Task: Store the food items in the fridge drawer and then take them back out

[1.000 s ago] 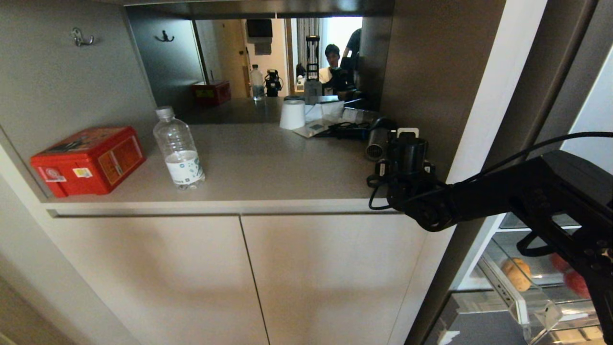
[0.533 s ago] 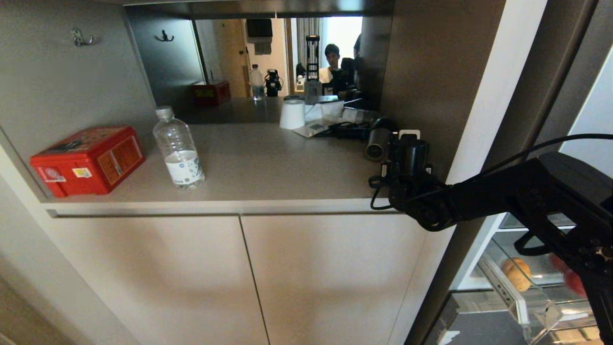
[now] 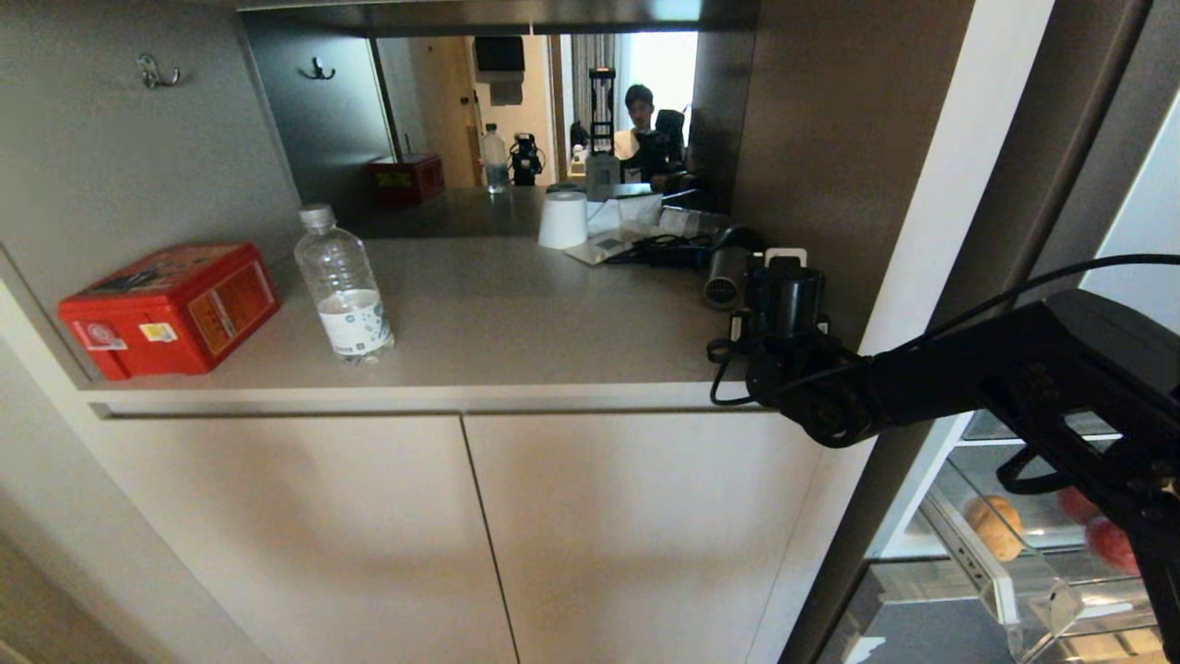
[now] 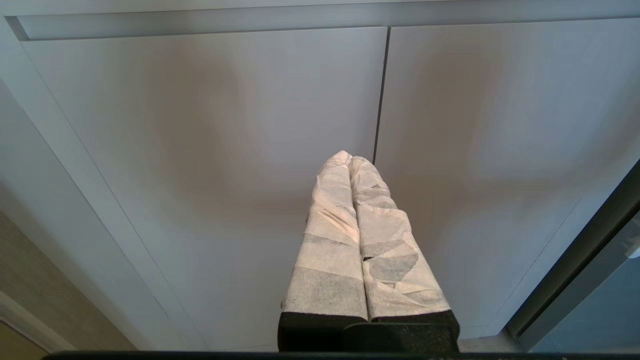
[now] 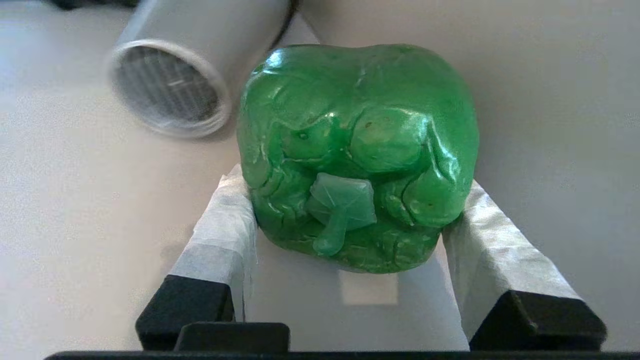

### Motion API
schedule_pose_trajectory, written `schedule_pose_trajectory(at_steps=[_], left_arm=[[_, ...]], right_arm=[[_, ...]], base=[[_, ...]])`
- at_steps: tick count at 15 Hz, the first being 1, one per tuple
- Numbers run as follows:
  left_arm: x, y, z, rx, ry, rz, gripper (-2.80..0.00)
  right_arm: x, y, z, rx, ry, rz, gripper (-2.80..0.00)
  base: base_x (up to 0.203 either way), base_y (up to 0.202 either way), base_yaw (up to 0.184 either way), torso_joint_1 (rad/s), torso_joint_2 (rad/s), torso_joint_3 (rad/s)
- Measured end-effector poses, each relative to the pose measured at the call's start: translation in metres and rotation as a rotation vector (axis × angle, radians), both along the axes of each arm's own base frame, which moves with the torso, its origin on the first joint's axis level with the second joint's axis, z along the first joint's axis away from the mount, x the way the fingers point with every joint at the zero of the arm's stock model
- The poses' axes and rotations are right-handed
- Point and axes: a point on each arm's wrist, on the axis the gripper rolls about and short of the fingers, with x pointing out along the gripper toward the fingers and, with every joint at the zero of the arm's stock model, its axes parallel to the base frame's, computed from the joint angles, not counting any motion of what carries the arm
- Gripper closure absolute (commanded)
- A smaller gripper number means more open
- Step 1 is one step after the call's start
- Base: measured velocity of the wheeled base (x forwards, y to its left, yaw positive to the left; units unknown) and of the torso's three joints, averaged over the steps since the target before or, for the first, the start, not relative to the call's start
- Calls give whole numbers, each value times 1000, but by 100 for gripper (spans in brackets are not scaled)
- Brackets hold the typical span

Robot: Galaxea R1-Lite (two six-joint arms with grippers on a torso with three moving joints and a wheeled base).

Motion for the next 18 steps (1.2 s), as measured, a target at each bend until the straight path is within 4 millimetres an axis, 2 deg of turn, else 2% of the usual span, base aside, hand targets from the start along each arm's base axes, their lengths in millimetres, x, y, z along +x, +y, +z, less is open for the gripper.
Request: schedule_pose_trajectory(at_steps=[3, 9, 14, 18], left_arm=[[0, 0, 0, 0, 0, 0, 0], [0, 0, 0, 0, 0, 0, 0], [0, 0, 0, 0, 0, 0, 0], [0, 0, 0, 0, 0, 0, 0]], right_arm=[[-28, 9, 9, 1, 17, 43, 0], [-107, 13, 33, -20, 57, 149, 0], [-181, -1, 31, -23, 112, 234, 0], [-239, -30, 14, -3, 167, 269, 0]], base=[[0, 0, 0, 0, 0, 0], [0, 0, 0, 0, 0, 0], [0, 0, 0, 0, 0, 0], [0, 0, 0, 0, 0, 0]])
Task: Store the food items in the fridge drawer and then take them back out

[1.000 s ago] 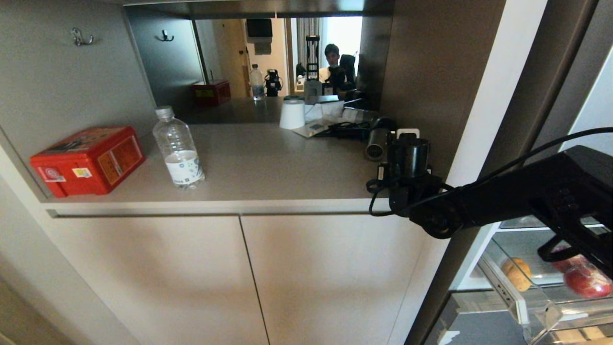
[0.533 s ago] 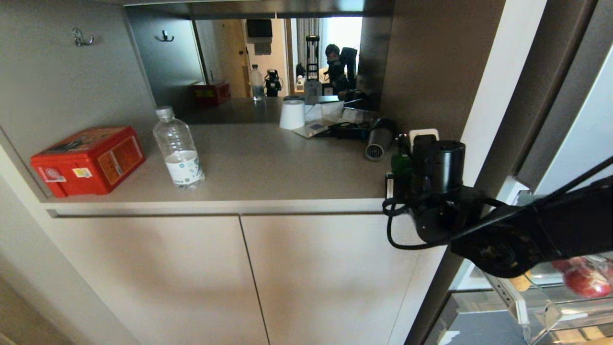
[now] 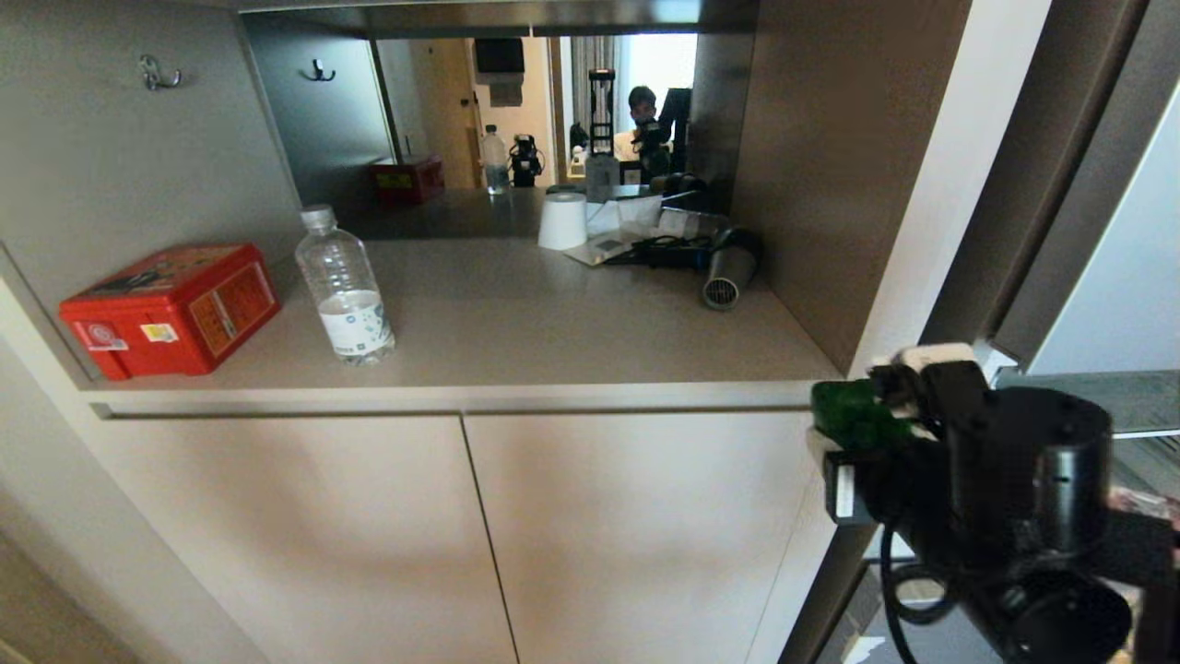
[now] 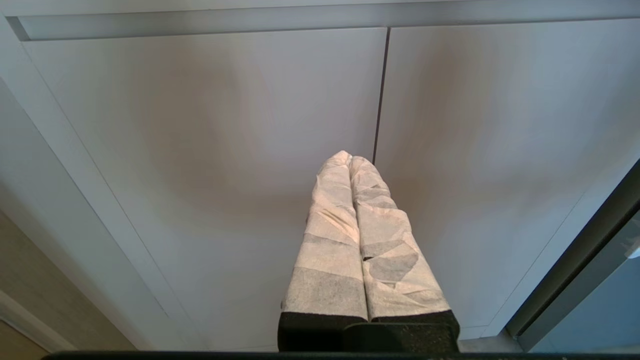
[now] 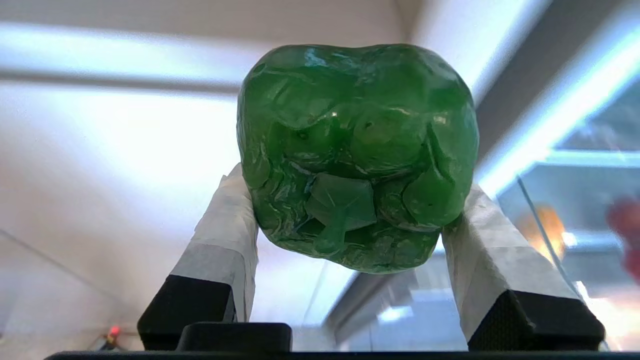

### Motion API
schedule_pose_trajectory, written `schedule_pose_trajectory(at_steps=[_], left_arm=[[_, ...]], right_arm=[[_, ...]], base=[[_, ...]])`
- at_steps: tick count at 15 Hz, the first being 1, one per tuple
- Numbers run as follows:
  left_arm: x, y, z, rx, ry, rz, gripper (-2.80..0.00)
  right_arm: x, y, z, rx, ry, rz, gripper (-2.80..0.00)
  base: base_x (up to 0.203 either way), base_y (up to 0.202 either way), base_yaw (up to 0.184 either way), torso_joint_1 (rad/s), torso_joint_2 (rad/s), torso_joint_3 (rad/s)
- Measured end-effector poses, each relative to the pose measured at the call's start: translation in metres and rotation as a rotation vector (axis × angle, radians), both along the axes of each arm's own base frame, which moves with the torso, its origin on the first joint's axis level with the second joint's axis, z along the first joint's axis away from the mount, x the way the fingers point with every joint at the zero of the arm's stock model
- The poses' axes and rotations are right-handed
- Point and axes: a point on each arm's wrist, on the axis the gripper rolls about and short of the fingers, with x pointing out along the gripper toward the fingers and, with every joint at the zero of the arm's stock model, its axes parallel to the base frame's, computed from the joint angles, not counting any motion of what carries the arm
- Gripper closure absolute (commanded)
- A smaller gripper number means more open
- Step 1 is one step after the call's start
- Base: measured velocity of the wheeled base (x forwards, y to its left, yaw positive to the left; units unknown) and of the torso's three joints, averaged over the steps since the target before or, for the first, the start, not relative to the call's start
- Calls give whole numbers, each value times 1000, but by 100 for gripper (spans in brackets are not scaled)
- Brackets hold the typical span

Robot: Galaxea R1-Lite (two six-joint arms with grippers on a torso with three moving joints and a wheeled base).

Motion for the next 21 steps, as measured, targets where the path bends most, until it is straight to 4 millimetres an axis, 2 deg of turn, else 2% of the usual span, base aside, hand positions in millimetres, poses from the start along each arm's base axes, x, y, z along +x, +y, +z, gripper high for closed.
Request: schedule_pose_trajectory(at_steps=[3, 5, 14, 21], left_arm=[[0, 0, 0, 0, 0, 1, 0], [0, 0, 0, 0, 0, 0, 0], [0, 0, 0, 0, 0, 0, 0], [0, 0, 0, 0, 0, 0, 0]], right_arm=[[-31, -30, -13, 13, 27, -28, 0], [-35, -53, -17, 41, 37, -113, 0], [-11, -162, -34, 239, 165, -397, 0], [-2, -235, -41, 372, 233, -502, 0]], base=[[0, 0, 0, 0, 0, 0], [0, 0, 0, 0, 0, 0], [0, 0, 0, 0, 0, 0], [0, 0, 0, 0, 0, 0]])
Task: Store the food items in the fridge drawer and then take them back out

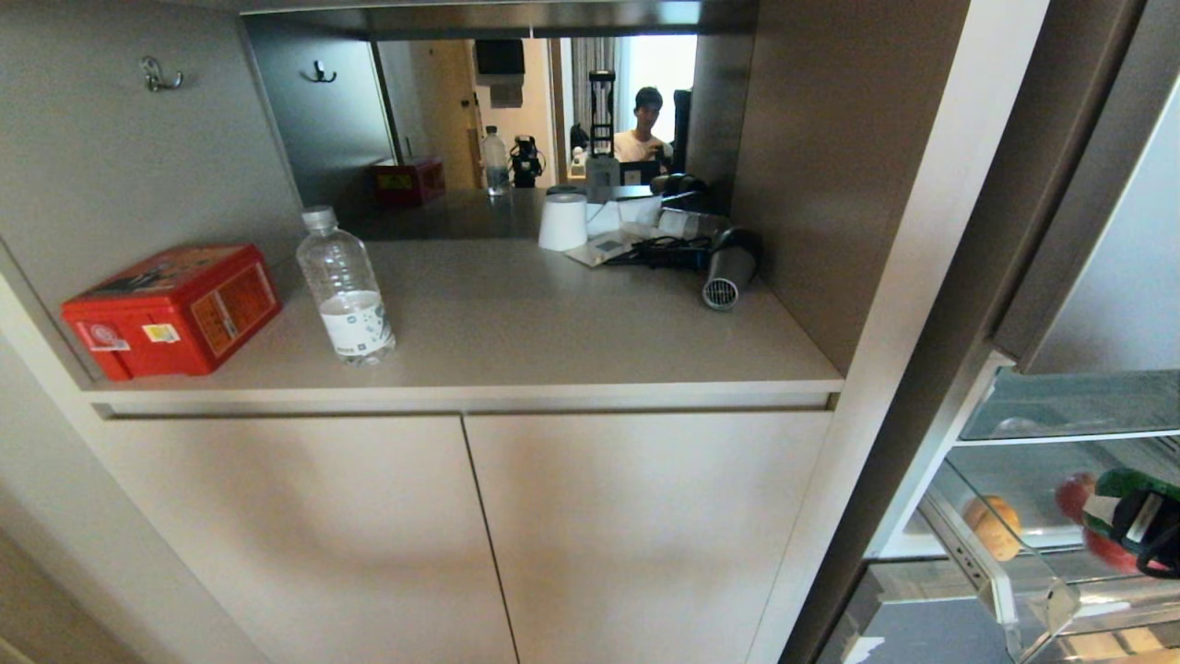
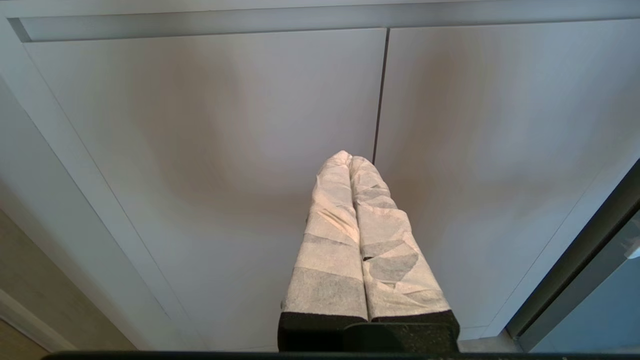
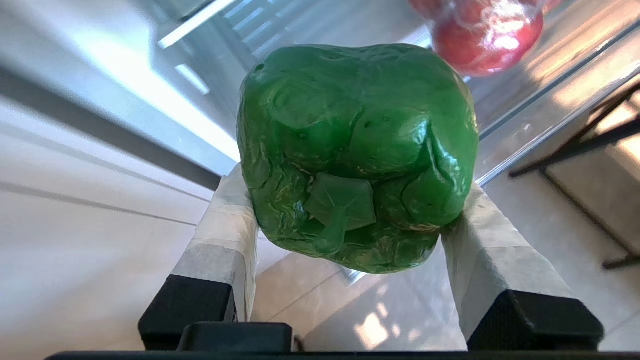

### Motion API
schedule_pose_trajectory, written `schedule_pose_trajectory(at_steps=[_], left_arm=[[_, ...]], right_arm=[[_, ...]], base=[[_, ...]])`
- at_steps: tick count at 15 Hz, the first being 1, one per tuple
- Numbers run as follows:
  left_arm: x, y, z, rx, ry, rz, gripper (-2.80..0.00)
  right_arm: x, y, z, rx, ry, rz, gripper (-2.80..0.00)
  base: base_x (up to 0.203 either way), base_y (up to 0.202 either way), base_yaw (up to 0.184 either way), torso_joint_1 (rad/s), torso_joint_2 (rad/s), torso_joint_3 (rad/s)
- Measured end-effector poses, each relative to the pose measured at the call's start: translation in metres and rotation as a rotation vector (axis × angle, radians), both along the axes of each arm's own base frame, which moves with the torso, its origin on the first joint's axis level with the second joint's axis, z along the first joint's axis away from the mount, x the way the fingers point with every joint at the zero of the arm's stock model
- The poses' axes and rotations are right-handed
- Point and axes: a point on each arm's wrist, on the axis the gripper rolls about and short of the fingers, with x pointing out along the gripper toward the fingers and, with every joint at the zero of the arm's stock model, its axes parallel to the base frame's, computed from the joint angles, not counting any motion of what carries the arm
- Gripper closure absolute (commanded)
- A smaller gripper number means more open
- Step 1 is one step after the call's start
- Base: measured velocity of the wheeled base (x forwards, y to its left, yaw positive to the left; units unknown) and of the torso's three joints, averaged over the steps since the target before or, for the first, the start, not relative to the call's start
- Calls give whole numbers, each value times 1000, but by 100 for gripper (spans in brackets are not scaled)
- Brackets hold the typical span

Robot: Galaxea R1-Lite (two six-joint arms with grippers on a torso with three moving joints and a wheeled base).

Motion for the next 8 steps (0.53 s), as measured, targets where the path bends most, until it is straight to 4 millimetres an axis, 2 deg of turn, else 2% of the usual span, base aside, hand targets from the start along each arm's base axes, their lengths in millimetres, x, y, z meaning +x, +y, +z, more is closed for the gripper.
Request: schedule_pose_trajectory(at_steps=[3, 8], left_arm=[[0, 0, 0, 0, 0, 0, 0], [0, 0, 0, 0, 0, 0, 0]], right_arm=[[8, -24, 1, 68, 54, -22, 0], [28, -50, -8, 129, 108, -56, 0]], base=[[0, 0, 0, 0, 0, 0], [0, 0, 0, 0, 0, 0]])
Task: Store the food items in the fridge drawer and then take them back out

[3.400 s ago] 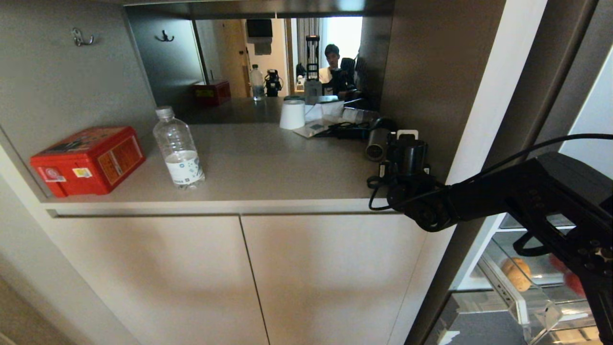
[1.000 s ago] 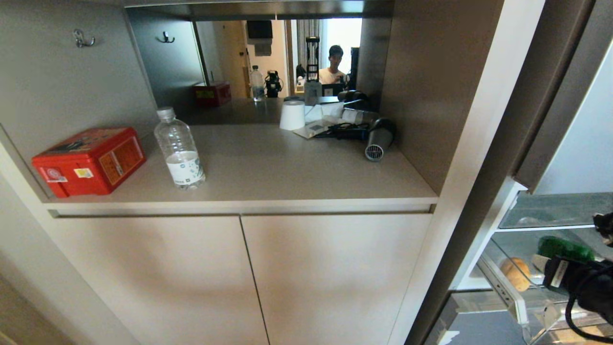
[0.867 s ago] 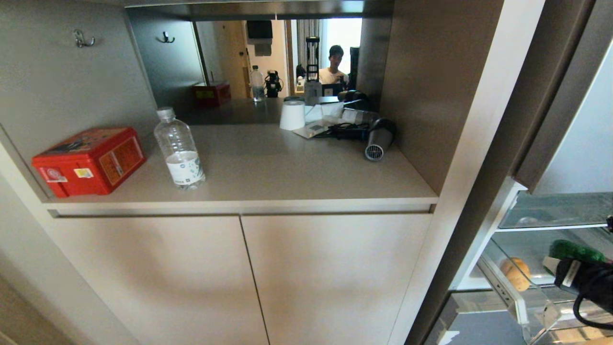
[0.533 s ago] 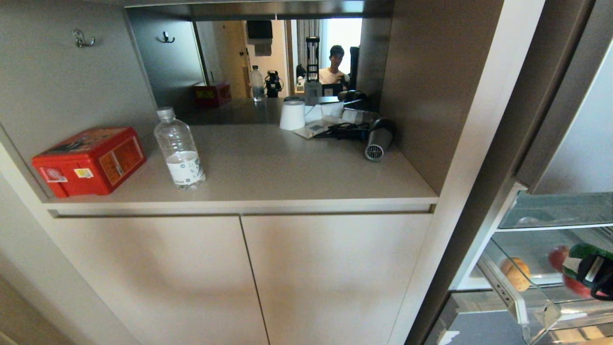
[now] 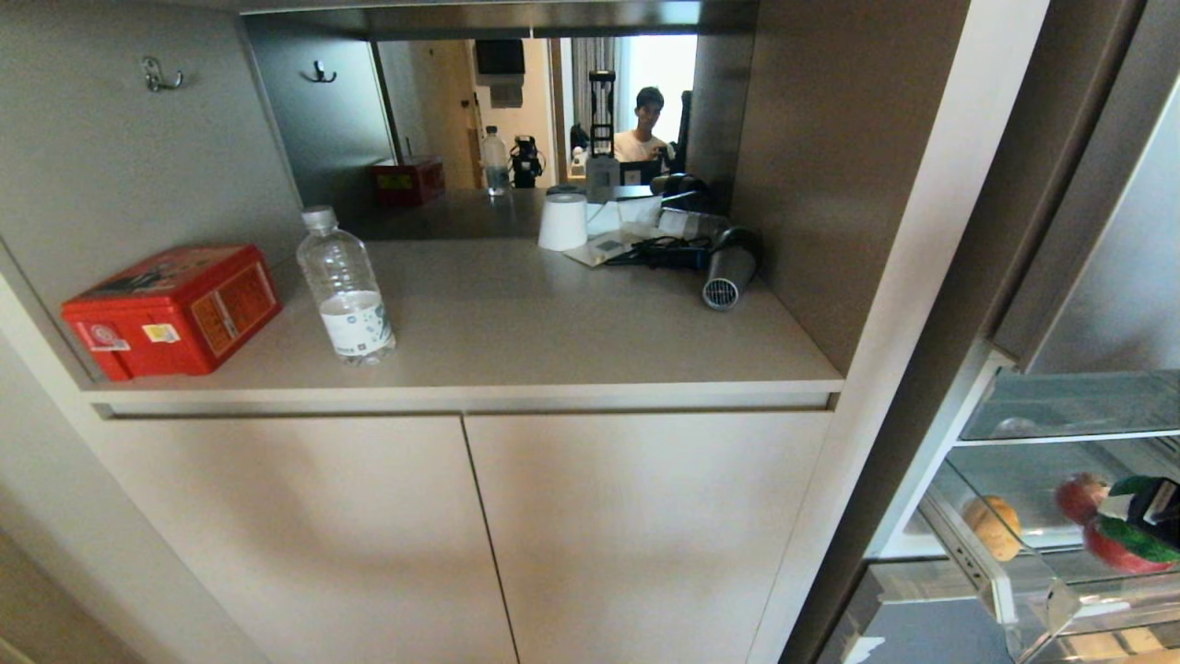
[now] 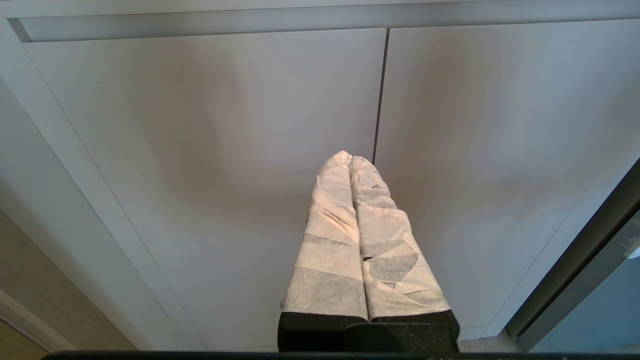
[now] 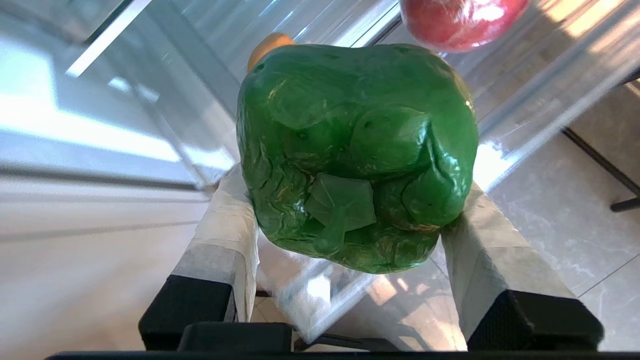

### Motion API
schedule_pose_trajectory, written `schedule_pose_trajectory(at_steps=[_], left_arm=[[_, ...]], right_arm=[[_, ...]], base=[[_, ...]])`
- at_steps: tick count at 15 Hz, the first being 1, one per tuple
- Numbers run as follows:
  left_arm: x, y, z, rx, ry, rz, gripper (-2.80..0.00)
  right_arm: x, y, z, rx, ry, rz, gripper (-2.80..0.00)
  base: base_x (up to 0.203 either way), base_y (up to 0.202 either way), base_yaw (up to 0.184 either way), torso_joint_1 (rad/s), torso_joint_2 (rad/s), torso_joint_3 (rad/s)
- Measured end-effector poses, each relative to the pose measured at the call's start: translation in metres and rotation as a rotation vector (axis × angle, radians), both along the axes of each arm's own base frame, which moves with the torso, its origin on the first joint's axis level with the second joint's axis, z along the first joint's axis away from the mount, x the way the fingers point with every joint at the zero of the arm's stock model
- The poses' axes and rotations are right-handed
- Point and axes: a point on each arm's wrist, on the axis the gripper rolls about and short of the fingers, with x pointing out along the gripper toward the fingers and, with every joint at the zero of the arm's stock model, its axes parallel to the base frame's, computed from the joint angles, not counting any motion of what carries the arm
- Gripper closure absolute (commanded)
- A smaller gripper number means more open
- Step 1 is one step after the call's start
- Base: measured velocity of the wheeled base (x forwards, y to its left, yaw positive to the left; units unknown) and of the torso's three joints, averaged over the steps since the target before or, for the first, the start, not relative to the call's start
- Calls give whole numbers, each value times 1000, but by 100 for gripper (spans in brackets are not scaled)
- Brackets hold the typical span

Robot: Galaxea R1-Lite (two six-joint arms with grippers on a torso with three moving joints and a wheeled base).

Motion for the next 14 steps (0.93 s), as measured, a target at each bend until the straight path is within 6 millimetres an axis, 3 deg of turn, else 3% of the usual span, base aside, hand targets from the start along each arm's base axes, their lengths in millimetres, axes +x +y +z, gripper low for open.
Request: schedule_pose_trajectory(at_steps=[7, 14], left_arm=[[0, 0, 0, 0, 0, 0, 0], [0, 0, 0, 0, 0, 1, 0]], right_arm=[[51, -34, -28, 33, 55, -11, 0], [87, -57, -57, 98, 143, -8, 0]], base=[[0, 0, 0, 0, 0, 0], [0, 0, 0, 0, 0, 0]])
